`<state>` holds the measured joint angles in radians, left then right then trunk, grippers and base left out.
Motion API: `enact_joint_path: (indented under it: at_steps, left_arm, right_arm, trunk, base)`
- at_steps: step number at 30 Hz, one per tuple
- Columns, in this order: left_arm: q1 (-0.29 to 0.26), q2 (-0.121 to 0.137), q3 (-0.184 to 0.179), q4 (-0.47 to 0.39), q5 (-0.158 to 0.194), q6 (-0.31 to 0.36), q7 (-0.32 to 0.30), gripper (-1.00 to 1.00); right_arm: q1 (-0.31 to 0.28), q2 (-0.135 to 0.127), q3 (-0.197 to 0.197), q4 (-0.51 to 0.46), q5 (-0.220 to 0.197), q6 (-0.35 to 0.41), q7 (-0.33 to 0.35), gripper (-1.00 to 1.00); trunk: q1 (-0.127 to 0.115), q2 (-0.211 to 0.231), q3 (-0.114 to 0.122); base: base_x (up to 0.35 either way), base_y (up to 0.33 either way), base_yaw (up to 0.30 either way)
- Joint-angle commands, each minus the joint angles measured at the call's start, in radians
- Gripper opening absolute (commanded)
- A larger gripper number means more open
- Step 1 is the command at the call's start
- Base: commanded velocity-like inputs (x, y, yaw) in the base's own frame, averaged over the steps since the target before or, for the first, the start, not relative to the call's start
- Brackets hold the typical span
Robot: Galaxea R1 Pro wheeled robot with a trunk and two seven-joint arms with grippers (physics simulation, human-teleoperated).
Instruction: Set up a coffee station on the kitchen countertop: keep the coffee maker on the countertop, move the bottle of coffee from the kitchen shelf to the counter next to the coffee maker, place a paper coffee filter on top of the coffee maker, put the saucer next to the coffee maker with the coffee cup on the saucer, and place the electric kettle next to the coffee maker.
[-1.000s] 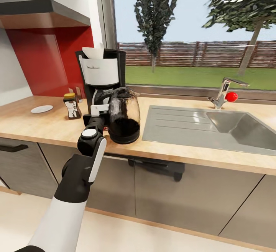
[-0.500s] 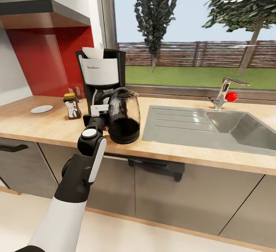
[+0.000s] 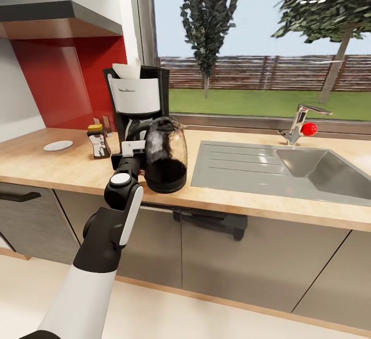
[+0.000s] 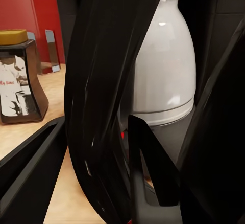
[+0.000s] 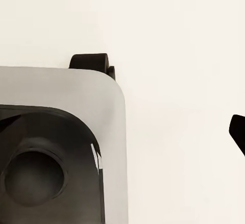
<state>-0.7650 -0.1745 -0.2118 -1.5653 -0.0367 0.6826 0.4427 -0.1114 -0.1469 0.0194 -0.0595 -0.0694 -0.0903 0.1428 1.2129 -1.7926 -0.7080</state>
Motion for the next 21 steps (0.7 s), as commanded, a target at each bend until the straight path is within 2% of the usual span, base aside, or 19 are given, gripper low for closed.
enact_joint_path:
  at_steps: [1, 11, 12, 21]
  left_arm:
    - [0.000, 0.000, -0.001, 0.001, 0.018, 0.005, 0.001, -1.00]
    - [0.000, 0.000, -0.001, 0.001, 0.018, 0.005, 0.001, -1.00]
    - [0.000, 0.000, -0.001, 0.001, 0.018, 0.005, 0.001, 1.00]
    - [0.000, 0.000, 0.001, 0.002, 0.019, 0.005, -0.002, 1.00]
  right_arm:
    - [-0.001, 0.000, 0.002, 0.001, -0.007, -0.003, 0.005, 1.00]
    - [-0.001, 0.000, 0.002, 0.001, -0.007, -0.003, 0.005, 1.00]
    - [-0.001, 0.000, 0.002, 0.001, -0.007, -0.003, 0.005, 1.00]
    - [-0.001, 0.000, 0.002, 0.001, -0.007, -0.003, 0.005, 1.00]
  trunk:
    - [0.000, 0.000, -0.001]
    - [0.000, 0.000, -0.001]
    - [0.000, 0.000, -0.001]
    - [0.000, 0.000, -0.001]
  base:
    - [0.000, 0.000, 0.000]
    - [0.000, 0.000, 0.000]
    - [0.000, 0.000, 0.000]
    - [0.000, 0.000, 0.000]
